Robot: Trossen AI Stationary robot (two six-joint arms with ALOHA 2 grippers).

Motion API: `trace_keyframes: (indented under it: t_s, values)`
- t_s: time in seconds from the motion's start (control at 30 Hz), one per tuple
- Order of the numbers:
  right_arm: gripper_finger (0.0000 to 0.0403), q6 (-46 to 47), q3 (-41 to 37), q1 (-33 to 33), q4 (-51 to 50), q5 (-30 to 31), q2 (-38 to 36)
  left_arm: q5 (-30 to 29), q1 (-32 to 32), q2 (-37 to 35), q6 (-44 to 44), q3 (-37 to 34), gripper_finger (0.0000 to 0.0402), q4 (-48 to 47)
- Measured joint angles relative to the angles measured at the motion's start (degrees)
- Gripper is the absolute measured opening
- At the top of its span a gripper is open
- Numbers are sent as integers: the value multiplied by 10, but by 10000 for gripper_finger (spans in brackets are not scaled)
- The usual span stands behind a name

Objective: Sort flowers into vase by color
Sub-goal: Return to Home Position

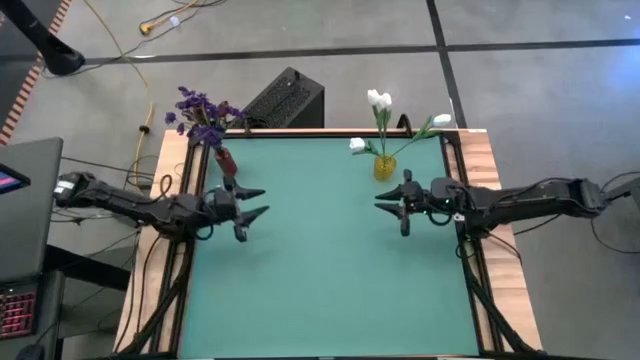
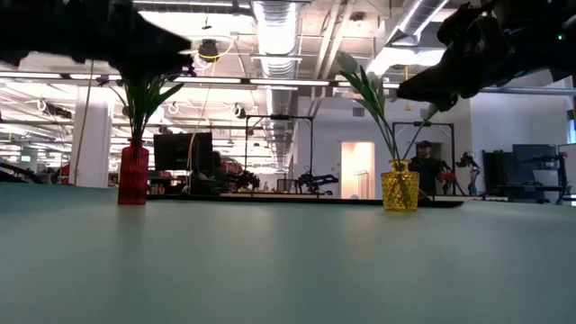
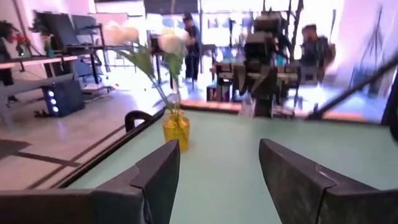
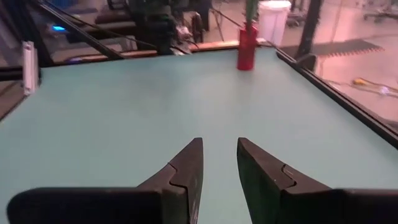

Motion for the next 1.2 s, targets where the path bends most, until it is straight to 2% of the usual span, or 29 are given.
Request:
trace_keyframes:
  t_s: [0.17, 0.47, 0.7, 1.2]
  values:
    - [125, 0, 30, -28, -133, 0, -73, 64, 45, -81, -37, -54, 208, 1]
    - [125, -22, 33, -55, -263, 1, -209, 59, 56, -174, -48, -88, 208, -71]
    - [125, -13, 11, -56, -290, 2, -264, 59, 56, -215, -66, -89, 208, -148]
    - [125, 24, -81, -56, -271, 3, -333, 59, 56, -216, -67, -89, 208, -186]
